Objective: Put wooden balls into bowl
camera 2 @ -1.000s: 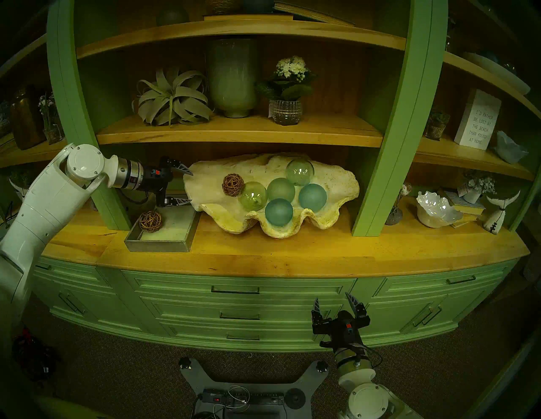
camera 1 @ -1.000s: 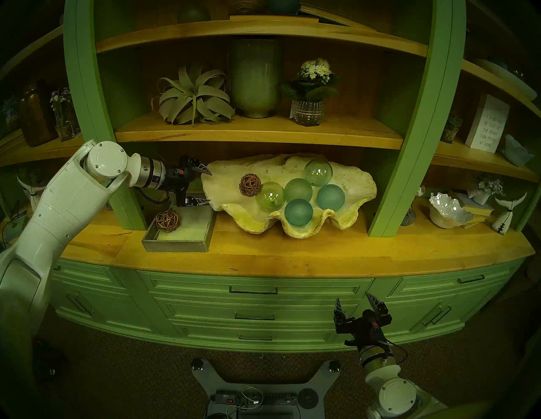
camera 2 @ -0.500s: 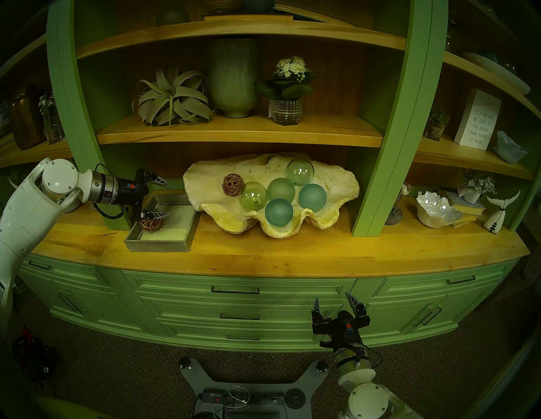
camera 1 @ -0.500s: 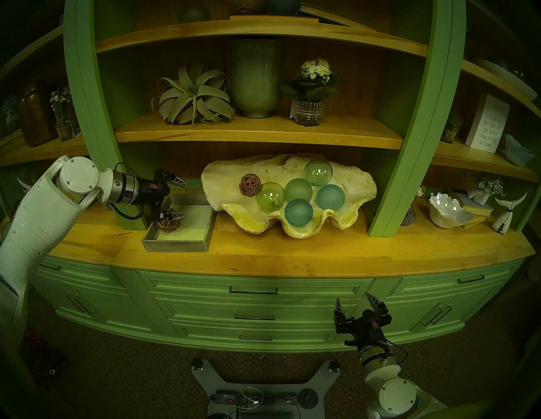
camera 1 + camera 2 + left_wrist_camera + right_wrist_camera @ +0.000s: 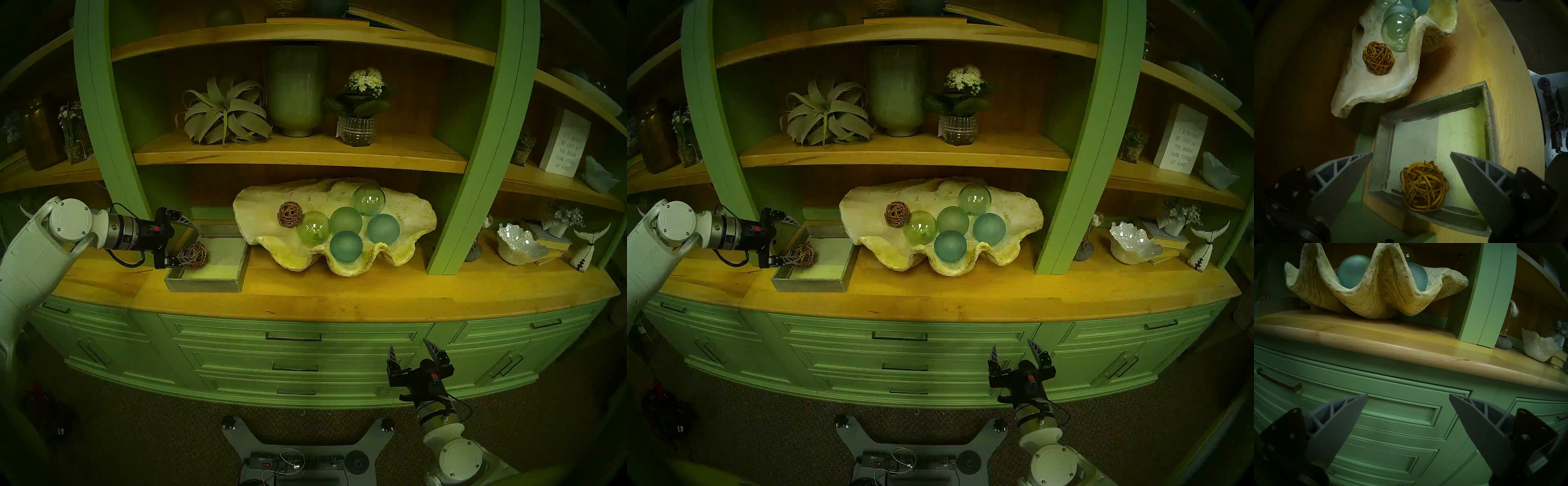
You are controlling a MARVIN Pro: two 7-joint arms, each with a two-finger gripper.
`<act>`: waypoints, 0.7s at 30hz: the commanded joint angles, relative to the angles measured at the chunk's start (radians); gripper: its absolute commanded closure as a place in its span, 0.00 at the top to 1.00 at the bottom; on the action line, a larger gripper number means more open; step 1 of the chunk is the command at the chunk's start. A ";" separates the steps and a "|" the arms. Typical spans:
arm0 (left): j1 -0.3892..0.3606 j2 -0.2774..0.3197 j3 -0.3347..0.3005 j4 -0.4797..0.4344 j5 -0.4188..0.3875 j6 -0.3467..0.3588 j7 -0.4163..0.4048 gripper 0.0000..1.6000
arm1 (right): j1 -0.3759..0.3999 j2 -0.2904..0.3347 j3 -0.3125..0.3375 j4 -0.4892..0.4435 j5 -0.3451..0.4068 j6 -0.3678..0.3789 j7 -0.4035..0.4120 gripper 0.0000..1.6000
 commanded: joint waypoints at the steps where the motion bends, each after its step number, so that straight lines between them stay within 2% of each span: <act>1: -0.069 -0.031 -0.001 0.059 0.038 -0.010 0.009 1.00 | 0.003 0.001 0.004 -0.033 -0.001 -0.004 -0.001 1.00; 7: -0.113 -0.077 0.014 0.097 0.058 -0.023 -0.016 1.00 | 0.003 0.001 0.003 -0.031 -0.001 -0.005 -0.001 1.00; 14: -0.140 -0.104 0.029 0.100 0.092 -0.023 -0.036 1.00 | 0.004 0.001 0.003 -0.031 -0.001 -0.005 -0.001 1.00; 21: -0.181 -0.140 0.040 0.146 0.127 -0.024 -0.063 1.00 | 0.004 0.001 0.003 -0.031 -0.001 -0.005 -0.001 1.00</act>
